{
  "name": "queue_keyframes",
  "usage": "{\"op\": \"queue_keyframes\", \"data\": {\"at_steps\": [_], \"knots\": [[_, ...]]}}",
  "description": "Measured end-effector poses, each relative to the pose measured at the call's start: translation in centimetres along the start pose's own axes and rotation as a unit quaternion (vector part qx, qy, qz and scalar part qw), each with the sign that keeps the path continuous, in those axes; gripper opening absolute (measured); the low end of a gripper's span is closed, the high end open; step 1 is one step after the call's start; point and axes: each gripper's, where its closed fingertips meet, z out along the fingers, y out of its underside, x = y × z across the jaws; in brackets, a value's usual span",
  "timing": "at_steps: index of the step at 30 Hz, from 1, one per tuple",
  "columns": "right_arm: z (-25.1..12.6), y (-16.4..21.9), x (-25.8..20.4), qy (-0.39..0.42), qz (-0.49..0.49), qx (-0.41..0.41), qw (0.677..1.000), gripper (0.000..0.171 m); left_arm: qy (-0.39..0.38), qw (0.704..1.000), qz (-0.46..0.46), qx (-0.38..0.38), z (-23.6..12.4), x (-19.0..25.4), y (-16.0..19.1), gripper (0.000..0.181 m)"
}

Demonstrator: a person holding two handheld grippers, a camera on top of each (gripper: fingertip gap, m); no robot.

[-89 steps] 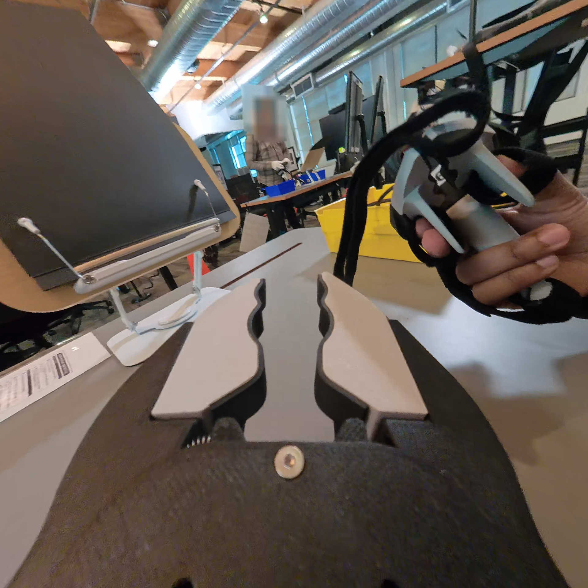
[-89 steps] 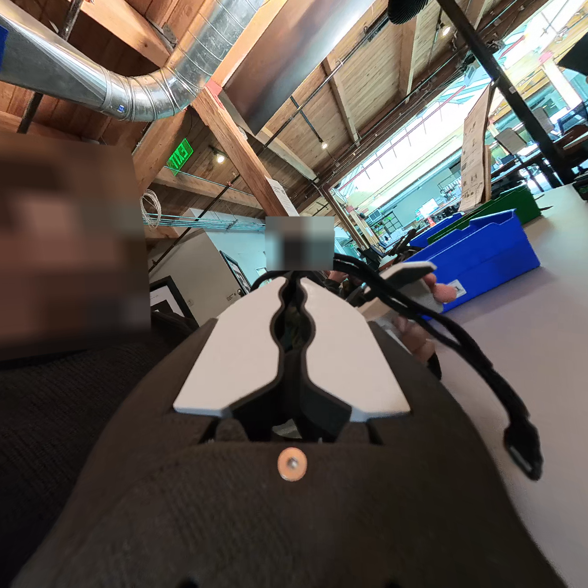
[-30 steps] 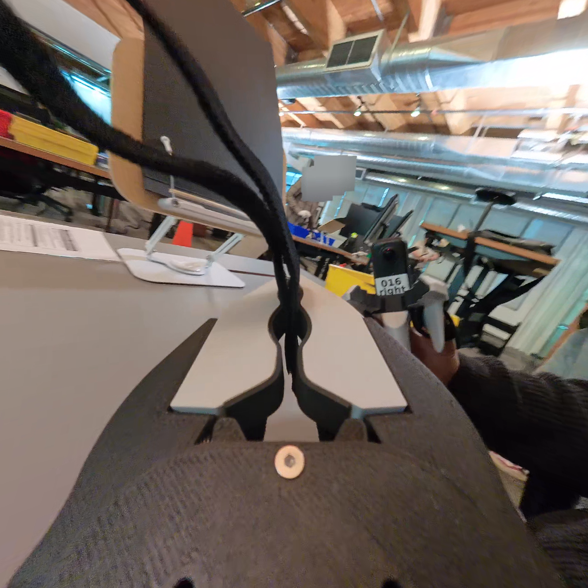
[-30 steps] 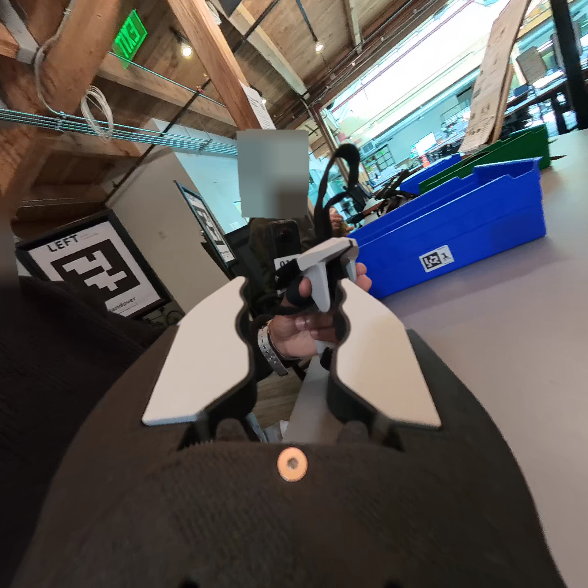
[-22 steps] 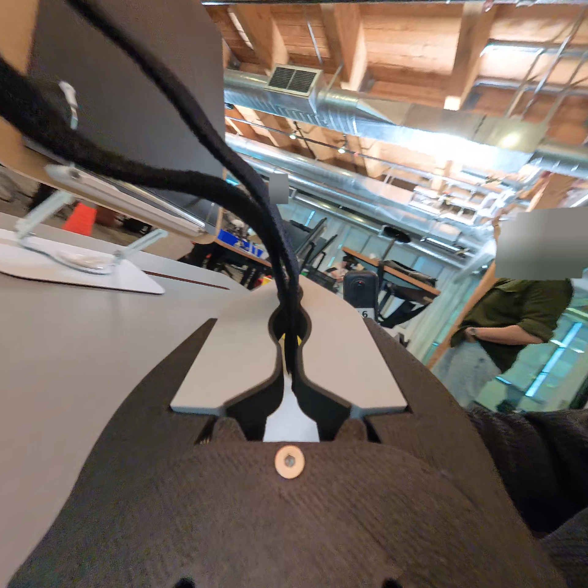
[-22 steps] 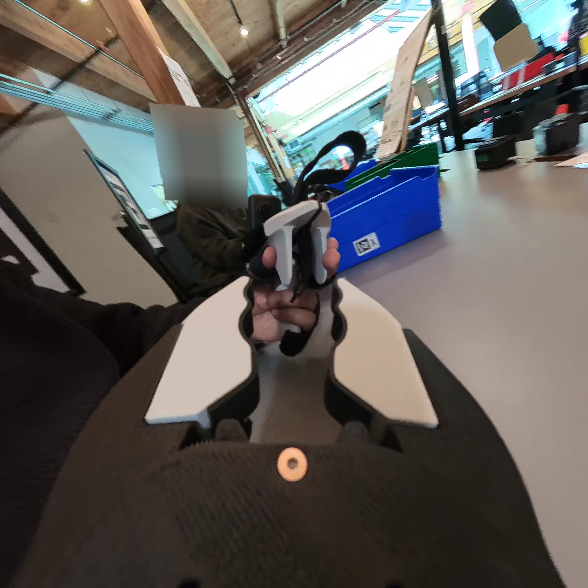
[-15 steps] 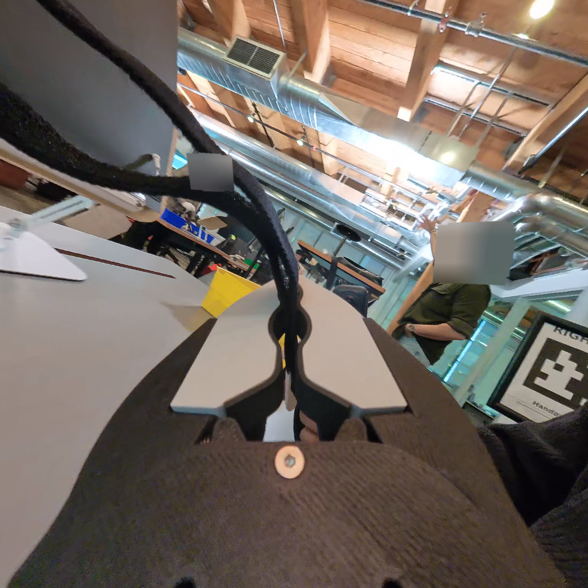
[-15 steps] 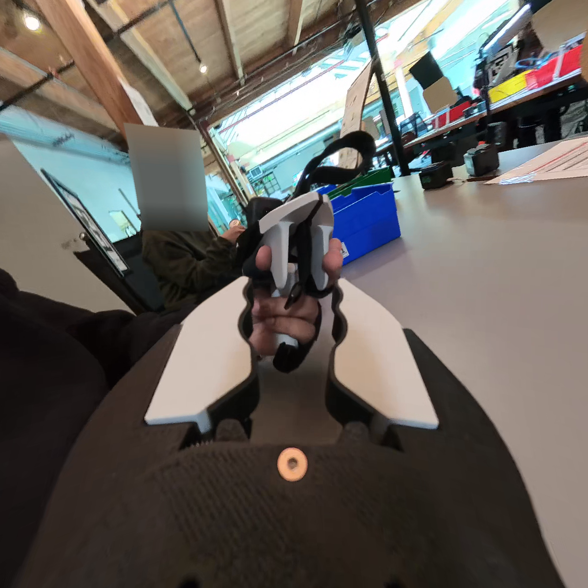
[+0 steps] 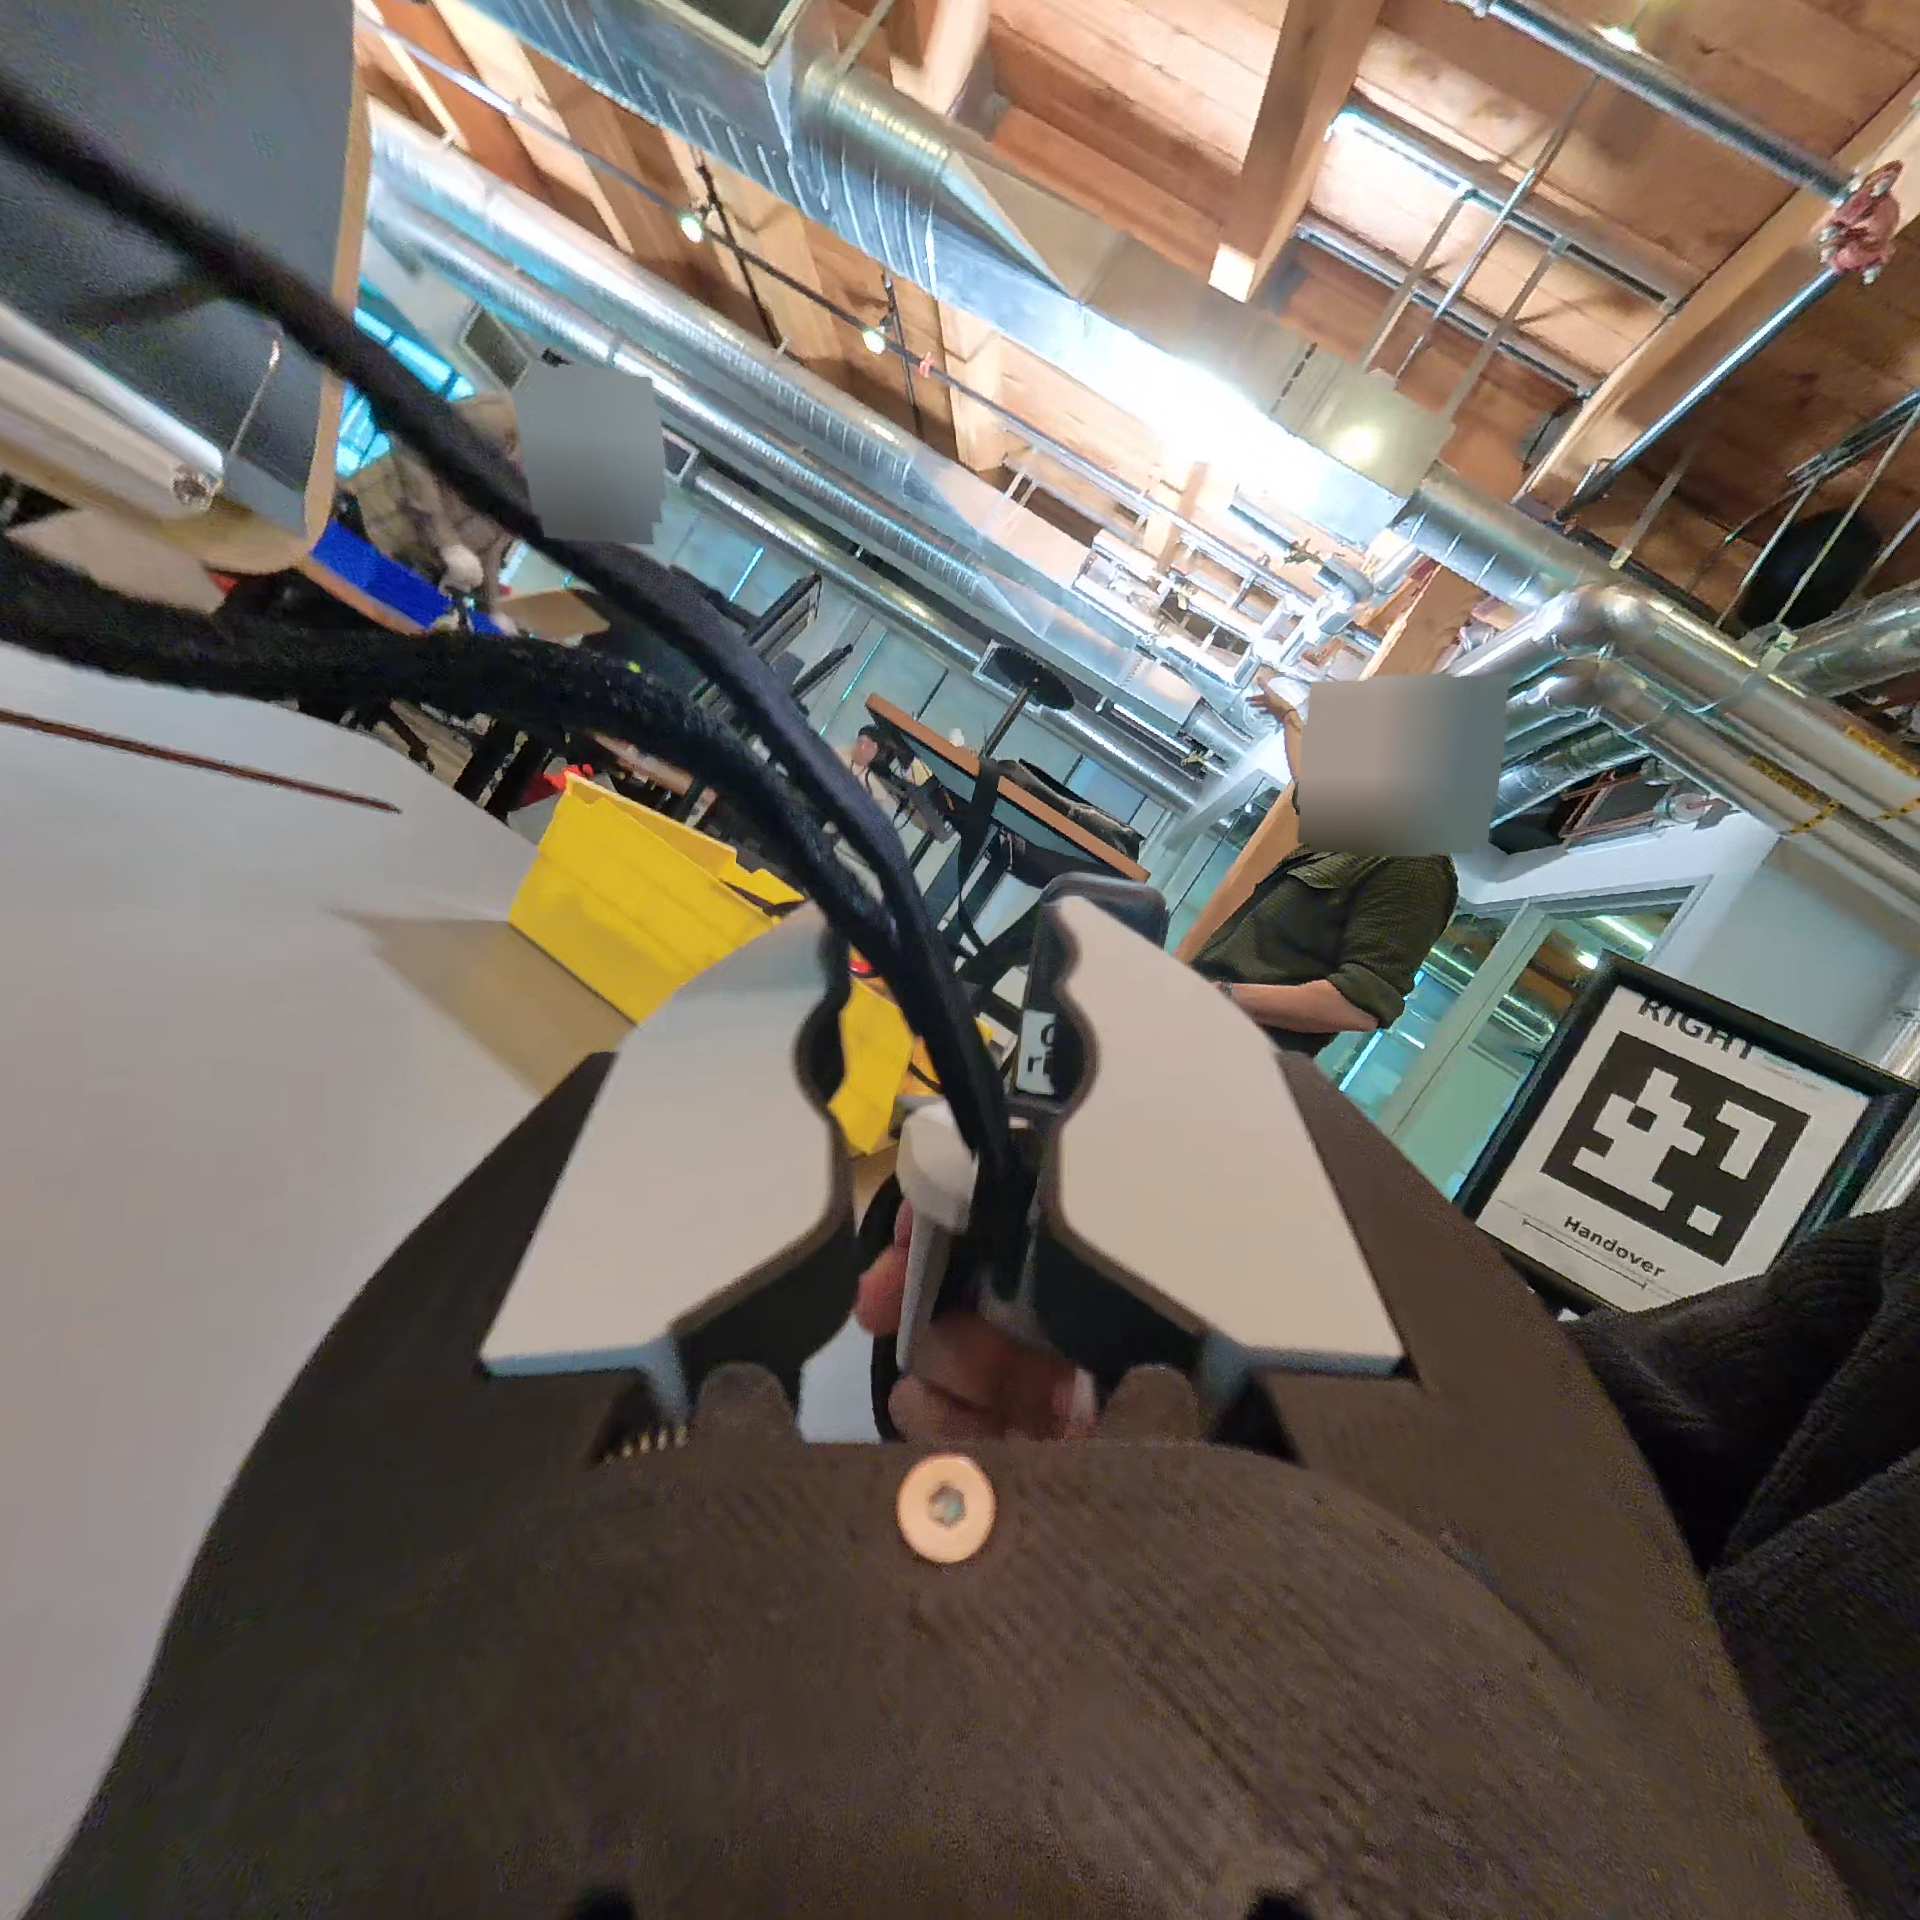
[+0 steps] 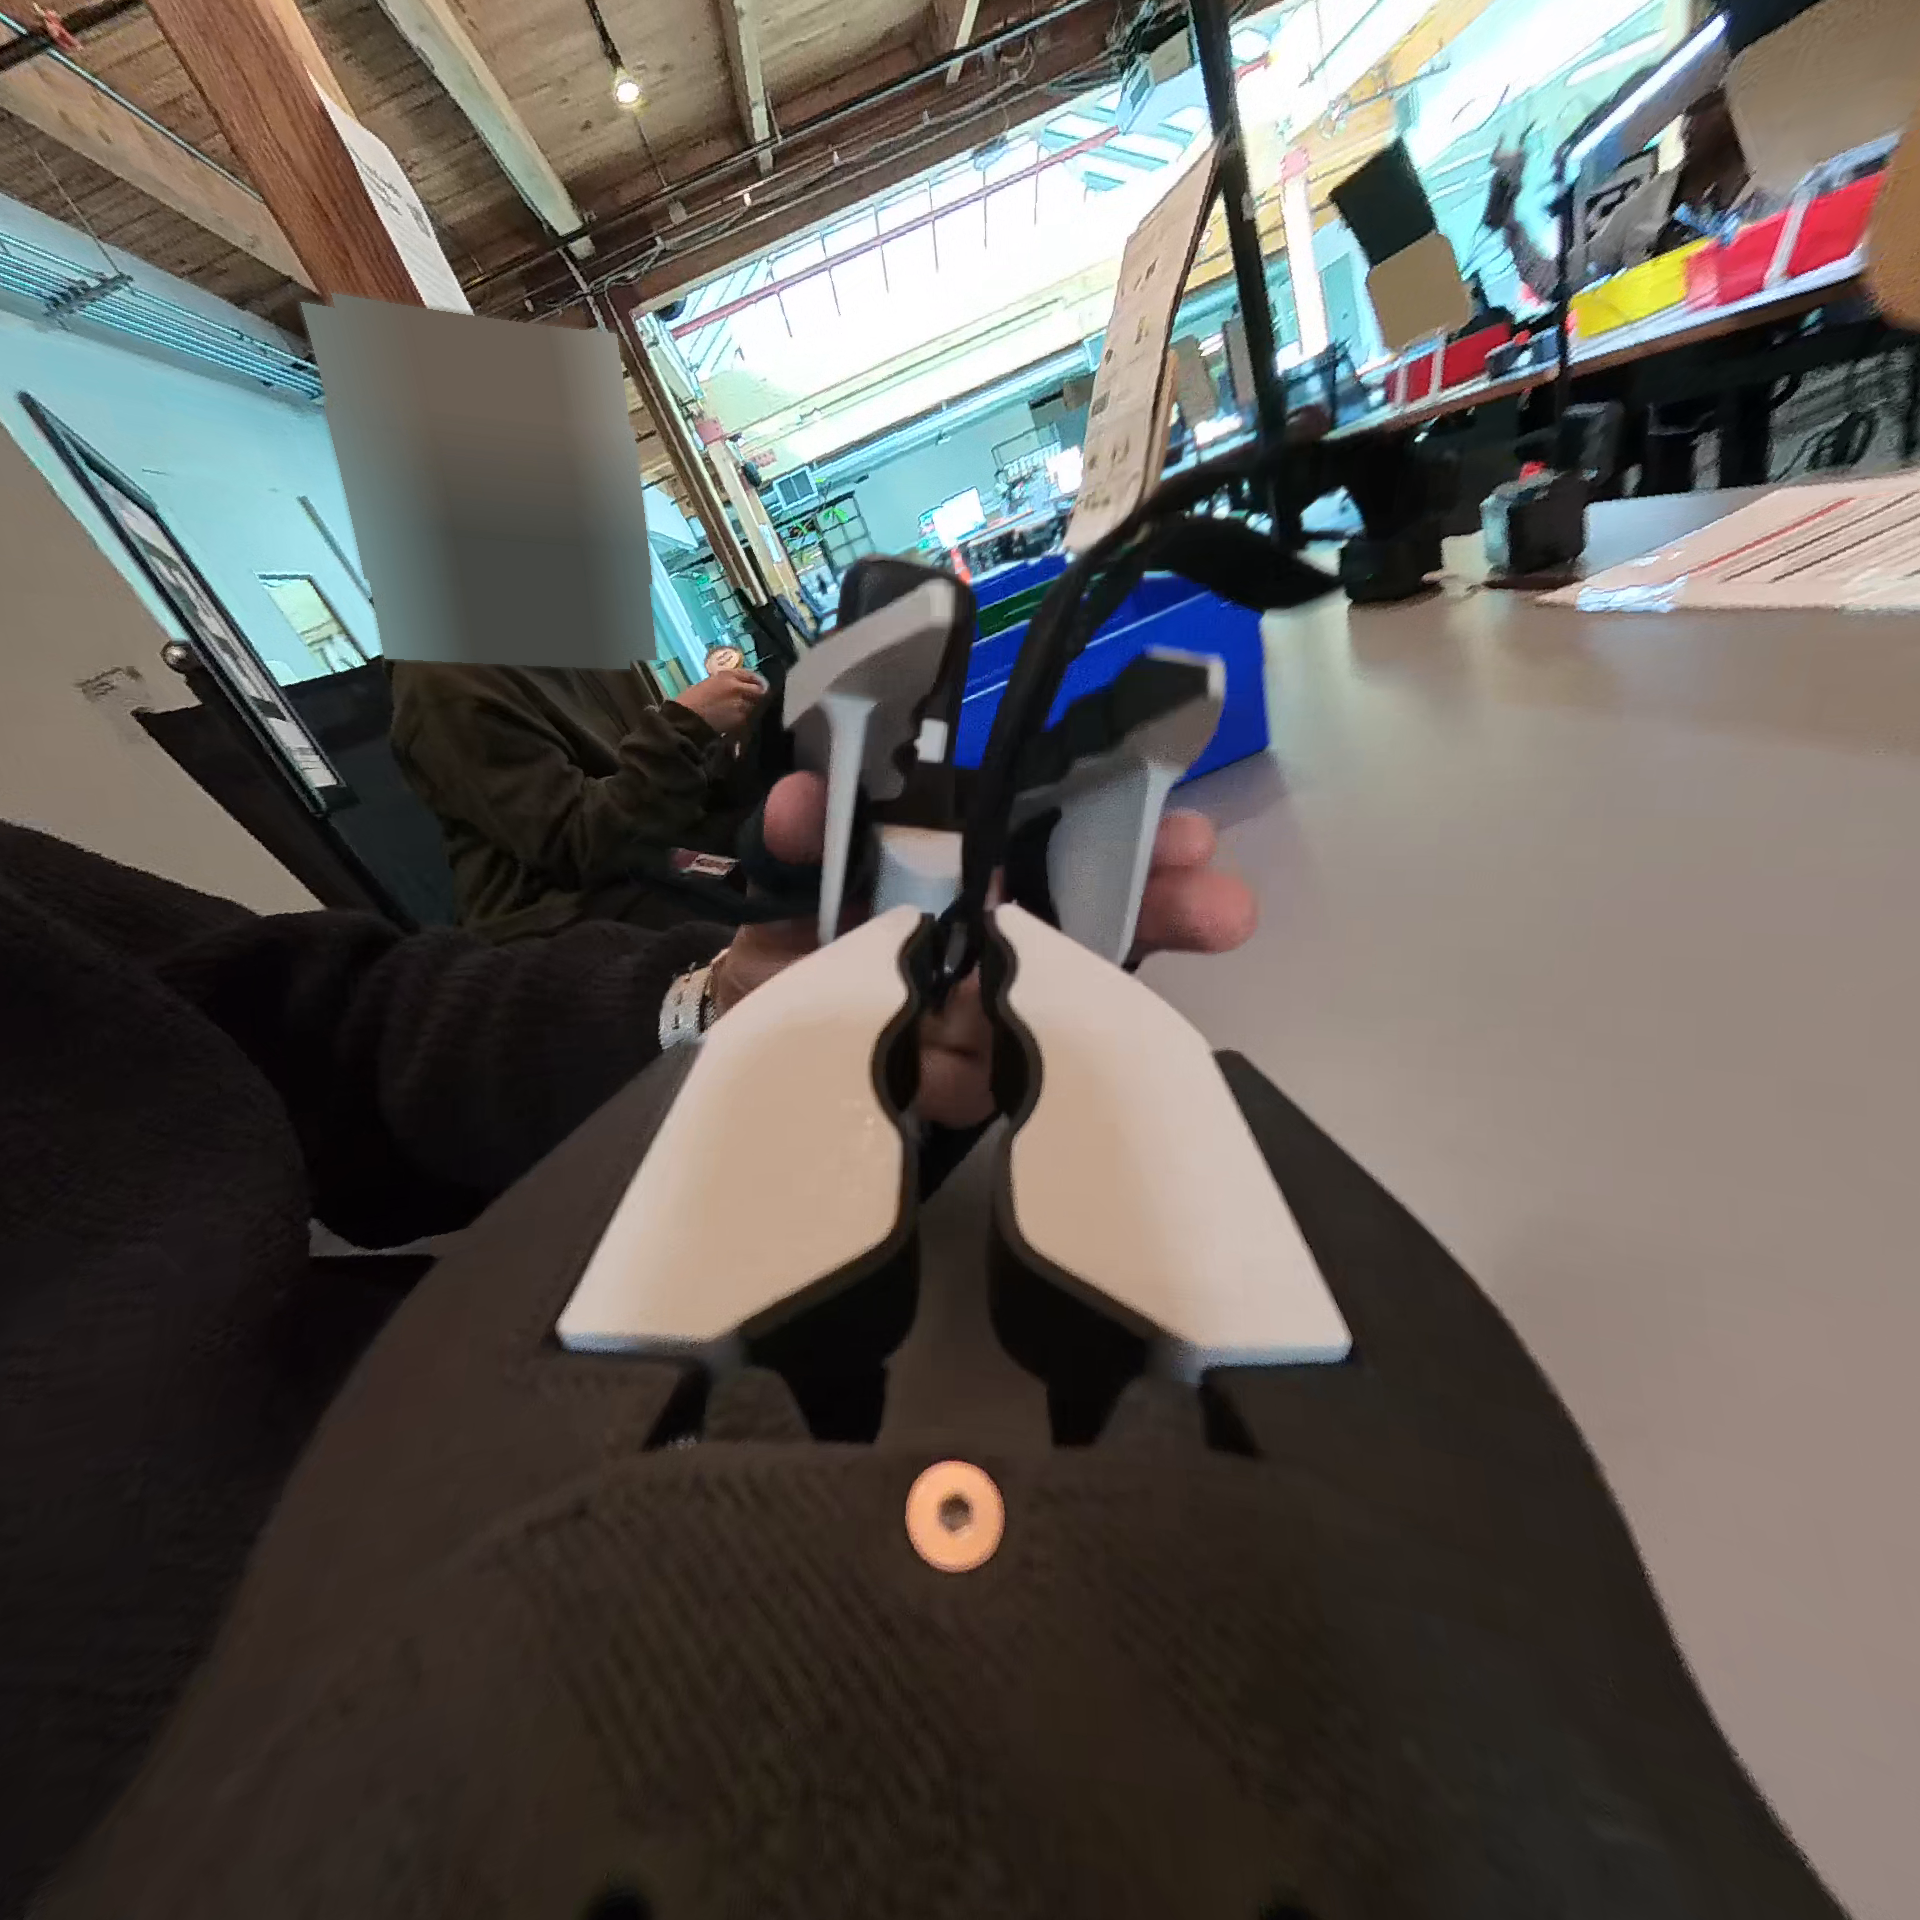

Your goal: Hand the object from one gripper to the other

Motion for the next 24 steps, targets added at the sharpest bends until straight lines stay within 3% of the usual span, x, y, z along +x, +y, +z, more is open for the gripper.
{"op": "queue_keyframes", "data": {"at_steps": [3, 6, 10, 12, 15, 18, 20, 24], "knots": [[-1.2, -1.4, 1.3, 0.027, -0.019, 0.02, 0.999, 0.008, -0.028, 0.999, -0.014, -0.03, -0.2, -1.0, 0.9, 0.048], [-2.5, -2.3, 3.2, 0.055, -0.027, 0.017, 0.998, 0.008, -0.077, 0.991, -0.006, -0.106, -0.8, -2.6, 3.0, 0.022], [-3.4, -2.0, 4.6, 0.044, 0.015, -0.023, 0.999, 0.008, -0.113, 0.978, 0.124, -0.127, -1.3, -2.2, 2.8, 0.015], [-3.4, -2.5, 4.4, 0.021, 0.039, -0.01, 0.999, 0.008, -0.156, 0.95, 0.23, -0.14, -1.9, -2.7, 2.4, 0.021], [-2.8, -2.2, 2.8, -0.052, 0.082, -0.025, 0.995, 0.008, -0.228, 0.889, 0.368, -0.149, -3.0, -4.0, 1.3, 0.053], [-1.9, -1.1, 0.8, -0.119, 0.108, -0.065, 0.985, 0.008, -0.291, 0.815, 0.449, -0.223, -4.4, -6.4, 2.0, 0.08], [-1.4, -0.8, -0.3, -0.143, 0.111, -0.071, 0.981, 0.008, -0.309, 0.776, 0.485, -0.261, -5.1, -7.5, 2.6, 0.072], [-1.2, -0.9, -1.8, -0.188, 0.122, -0.072, 0.972, 0.009, -0.302, 0.743, 0.548, -0.238, -4.8, -6.4, 2.0, 0.05]]}}
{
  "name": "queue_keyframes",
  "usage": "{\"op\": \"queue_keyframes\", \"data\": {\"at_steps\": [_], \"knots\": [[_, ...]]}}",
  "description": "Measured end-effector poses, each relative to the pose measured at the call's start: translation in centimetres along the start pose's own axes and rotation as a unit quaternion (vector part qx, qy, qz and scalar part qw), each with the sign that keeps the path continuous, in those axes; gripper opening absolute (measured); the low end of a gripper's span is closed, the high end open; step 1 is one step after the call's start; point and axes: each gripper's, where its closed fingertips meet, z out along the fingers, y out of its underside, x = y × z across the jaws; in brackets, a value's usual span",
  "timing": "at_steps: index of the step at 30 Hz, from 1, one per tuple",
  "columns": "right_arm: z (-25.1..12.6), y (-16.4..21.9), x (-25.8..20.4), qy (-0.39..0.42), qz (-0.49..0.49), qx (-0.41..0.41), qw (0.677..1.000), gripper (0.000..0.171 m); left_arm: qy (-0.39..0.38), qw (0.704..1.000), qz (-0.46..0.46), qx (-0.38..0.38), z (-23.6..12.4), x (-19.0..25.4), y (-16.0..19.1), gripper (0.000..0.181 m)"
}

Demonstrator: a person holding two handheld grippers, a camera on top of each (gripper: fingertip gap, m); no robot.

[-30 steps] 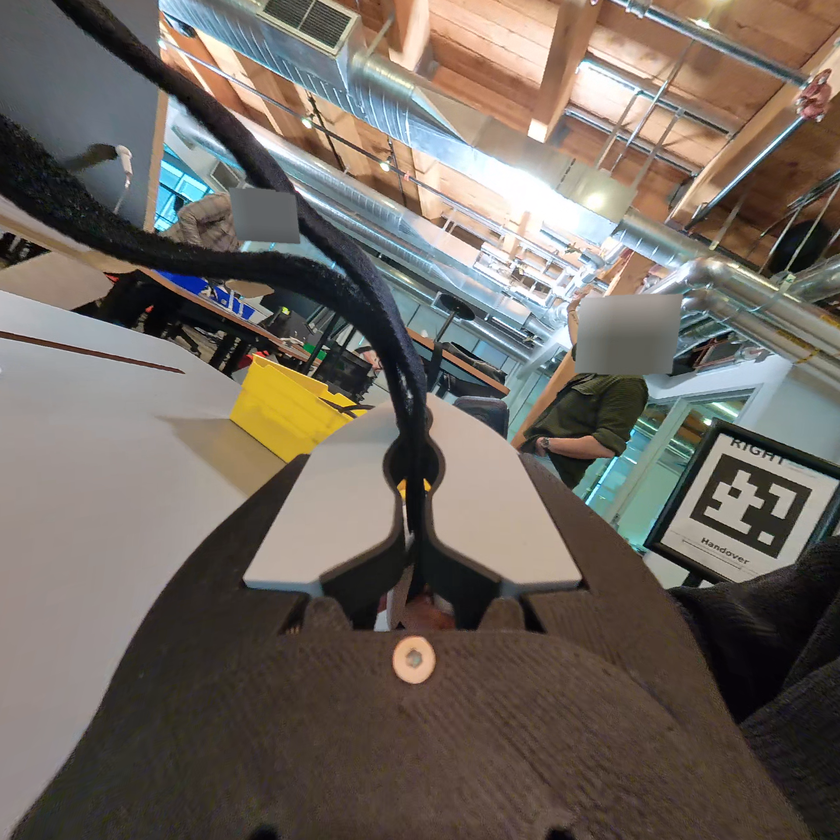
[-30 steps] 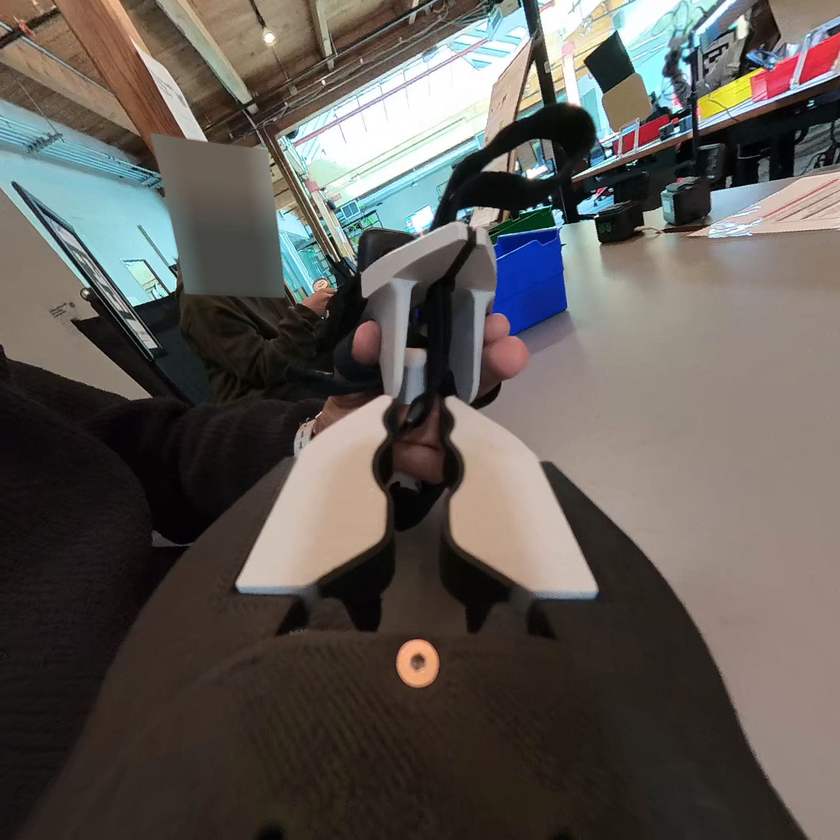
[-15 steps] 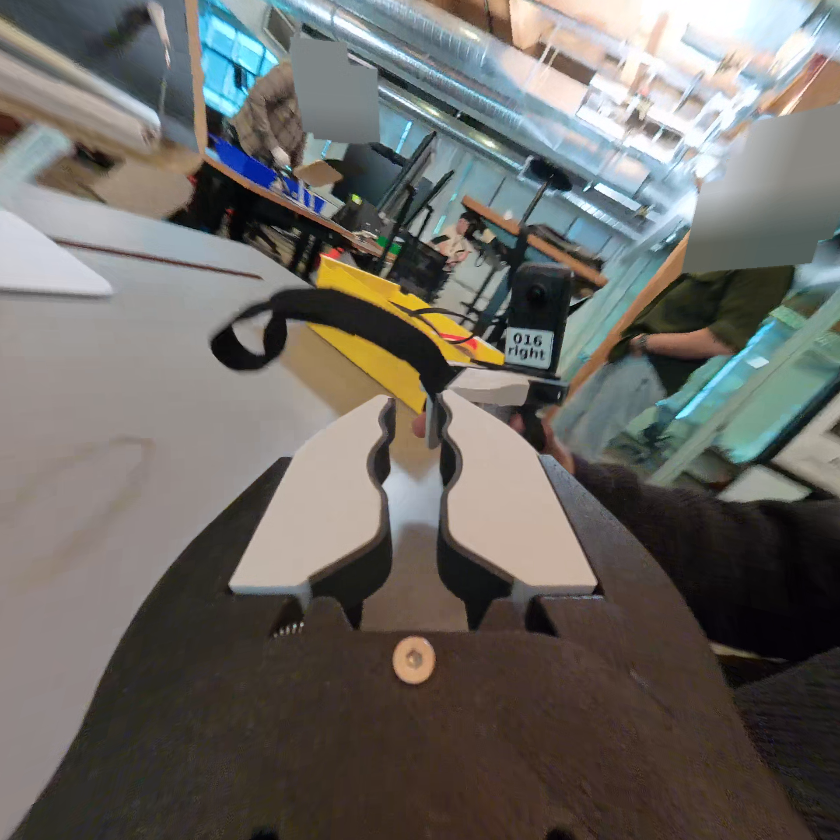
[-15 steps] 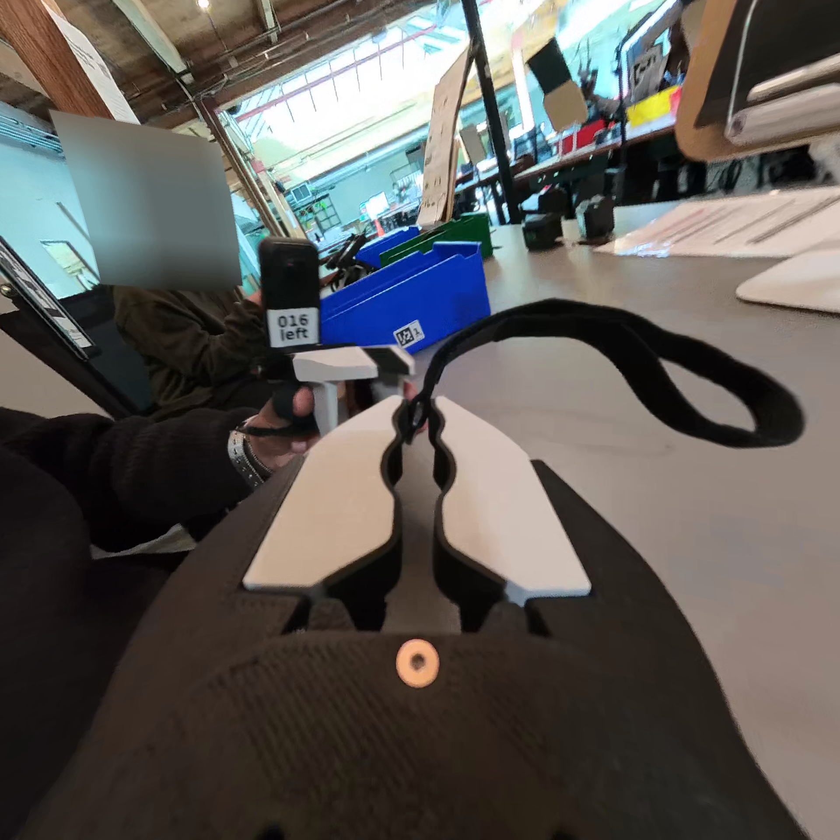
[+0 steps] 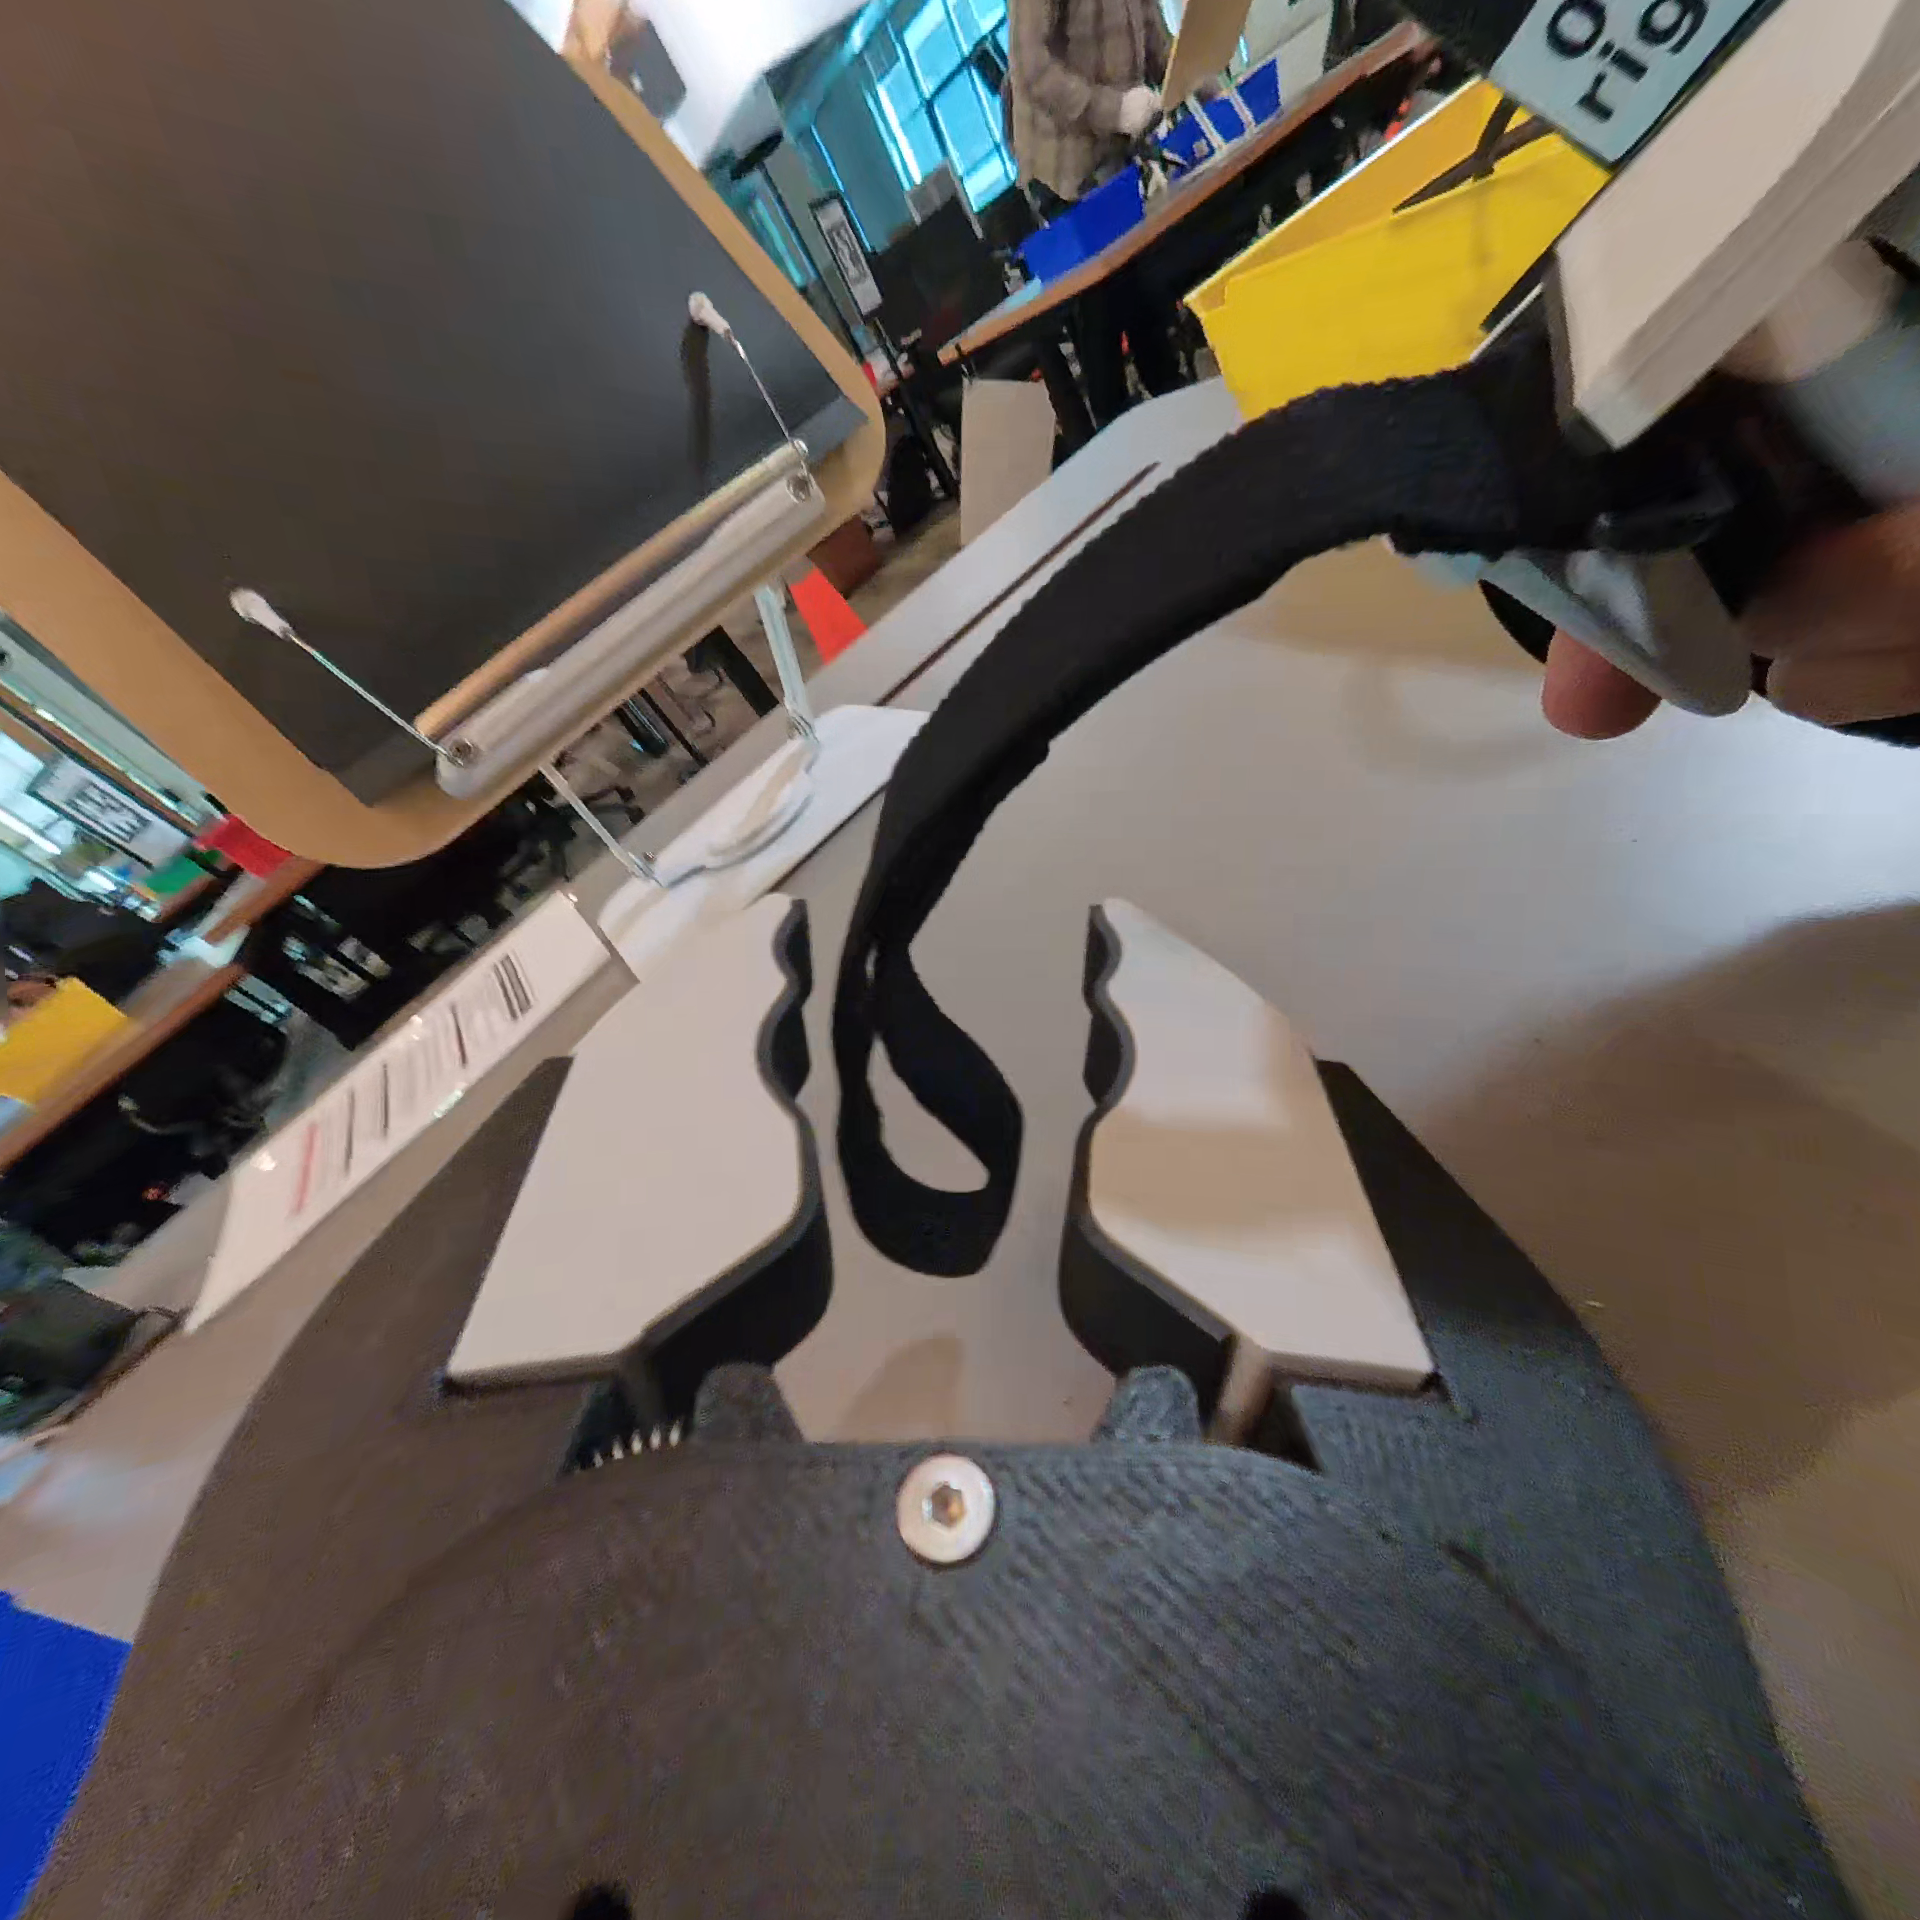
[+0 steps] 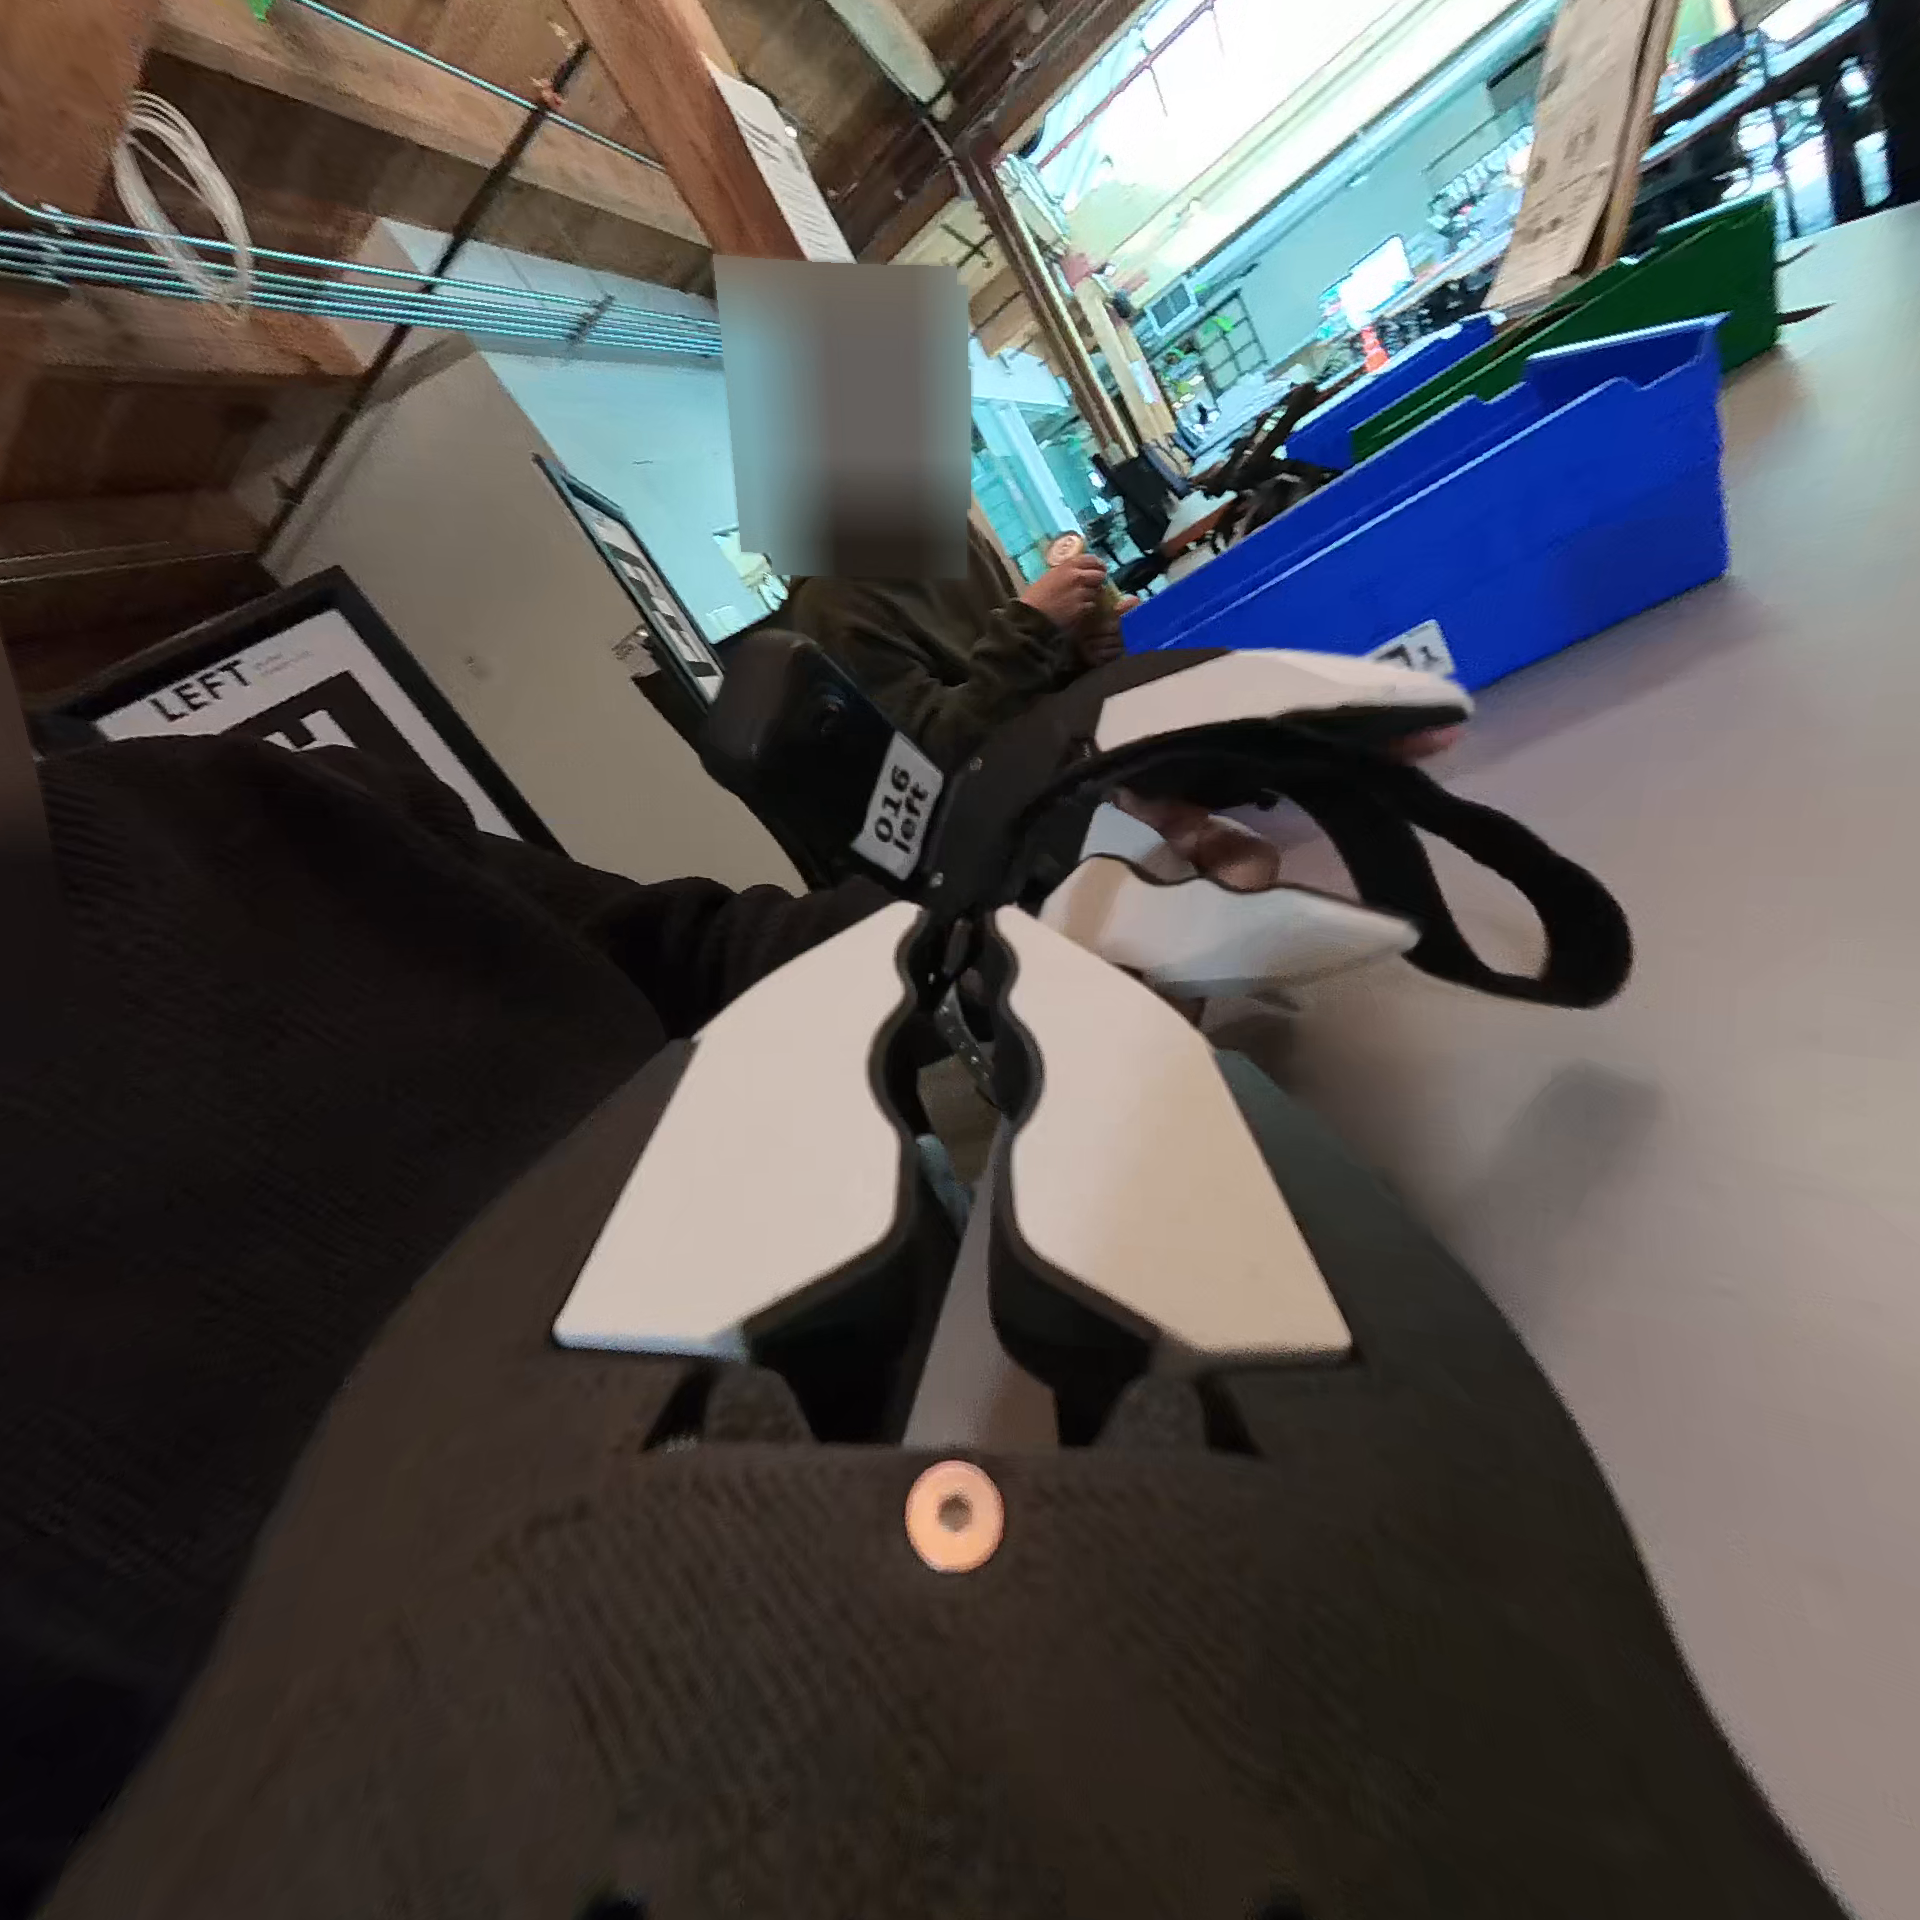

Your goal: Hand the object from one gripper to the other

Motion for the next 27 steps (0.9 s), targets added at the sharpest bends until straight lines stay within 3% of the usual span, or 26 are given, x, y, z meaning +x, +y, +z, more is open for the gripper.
{"op": "queue_keyframes", "data": {"at_steps": [3, 4, 7, 11, 13, 20, 27], "knots": [[-0.1, -0.8, -0.7, -0.026, 0.006, 0.03, 0.999, 0.01, 0.007, 1.0, 0.005, 0.013, -0.4, 0.2, -0.4, 0.009], [-0.3, -1.2, -0.8, -0.03, 0.008, 0.043, 0.999, 0.011, 0.013, 1.0, -0.005, 0.016, -0.4, 0.2, -0.5, 0.006], [-0.8, -2.1, -0.7, -0.025, 0.003, 0.075, 0.997, 0.016, 0.032, 0.998, -0.05, 0.019, -0.5, 0.3, -0.7, 0.005], [-1.8, -3.9, 0.3, 0.01, -0.014, 0.149, 0.989, 0.051, 0.059, 0.987, -0.142, 0.038, -0.8, -0.3, -1.1, 0.005], [-2.3, -4.5, 0.7, 0.024, -0.013, 0.171, 0.985, 0.057, 0.072, 0.977, -0.197, 0.048, -0.9, -0.7, -1.3, 0.005], [-2.2, -3.5, 2.5, 0.082, -0.026, 0.138, 0.987, 0.054, 0.107, 0.92, -0.365, 0.092, -1.4, -2.5, -1.6, 0.005], [-0.6, -0.4, 3.9, 0.142, -0.097, 0.026, 0.985, 0.045, 0.166, 0.883, -0.418, 0.132, -2.0, -2.2, -2.8, 0.005]]}}
